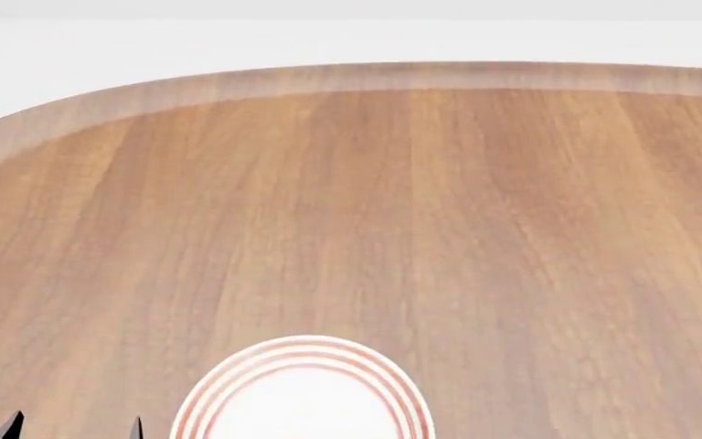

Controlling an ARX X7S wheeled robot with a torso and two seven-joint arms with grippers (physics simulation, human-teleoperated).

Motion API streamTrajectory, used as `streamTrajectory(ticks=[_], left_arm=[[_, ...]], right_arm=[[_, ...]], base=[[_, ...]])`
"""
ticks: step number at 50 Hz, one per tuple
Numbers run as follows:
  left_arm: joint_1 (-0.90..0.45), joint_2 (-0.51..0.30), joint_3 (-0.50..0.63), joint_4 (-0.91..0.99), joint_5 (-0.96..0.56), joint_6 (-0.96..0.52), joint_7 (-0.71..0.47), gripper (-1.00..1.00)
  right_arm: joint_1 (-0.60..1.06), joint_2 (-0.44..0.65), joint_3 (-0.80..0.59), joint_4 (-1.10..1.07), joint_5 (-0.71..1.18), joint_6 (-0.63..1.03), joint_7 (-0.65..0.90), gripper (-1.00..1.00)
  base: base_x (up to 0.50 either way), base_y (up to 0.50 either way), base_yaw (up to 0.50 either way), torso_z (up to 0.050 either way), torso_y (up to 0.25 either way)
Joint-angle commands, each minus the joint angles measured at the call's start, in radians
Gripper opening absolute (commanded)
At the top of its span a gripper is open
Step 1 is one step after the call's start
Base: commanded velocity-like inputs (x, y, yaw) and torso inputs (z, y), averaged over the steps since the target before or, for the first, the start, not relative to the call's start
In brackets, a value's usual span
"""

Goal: Put the red mug on the left plate.

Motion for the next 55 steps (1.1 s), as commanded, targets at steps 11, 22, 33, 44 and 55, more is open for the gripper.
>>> streamTrajectory(ticks=[11, 22, 33, 44, 55], left_arm=[[-0.003, -0.008, 0.011, -0.003, -0.005, 0.003, -0.009, 1.00], [-0.003, -0.013, 0.014, 0.001, -0.011, 0.004, -0.014, 1.00], [0.001, -0.019, 0.017, 0.011, -0.015, 0.002, -0.020, 1.00], [-0.002, -0.022, 0.020, 0.007, -0.017, 0.005, -0.024, 1.00], [0.002, -0.029, 0.023, 0.017, -0.021, 0.008, -0.028, 1.00]], right_arm=[[0.000, 0.010, -0.003, 0.048, 0.014, -0.030, -0.005, 1.00], [-0.003, 0.017, -0.020, 0.023, 0.017, -0.031, 0.000, -1.00], [-0.039, 0.023, -0.056, -0.091, 0.011, -0.027, 0.020, -1.00], [-0.086, 0.052, -0.149, -0.282, -0.039, -0.018, 0.005, -1.00], [-0.113, 0.086, -0.295, -0.449, -0.104, -0.024, -0.114, -1.00]], base=[[0.00, 0.00, 0.00, 0.000, 0.000], [0.00, 0.00, 0.00, 0.000, 0.000], [0.00, 0.00, 0.00, 0.000, 0.000], [0.00, 0.00, 0.00, 0.000, 0.000], [0.00, 0.00, 0.00, 0.000, 0.000]])
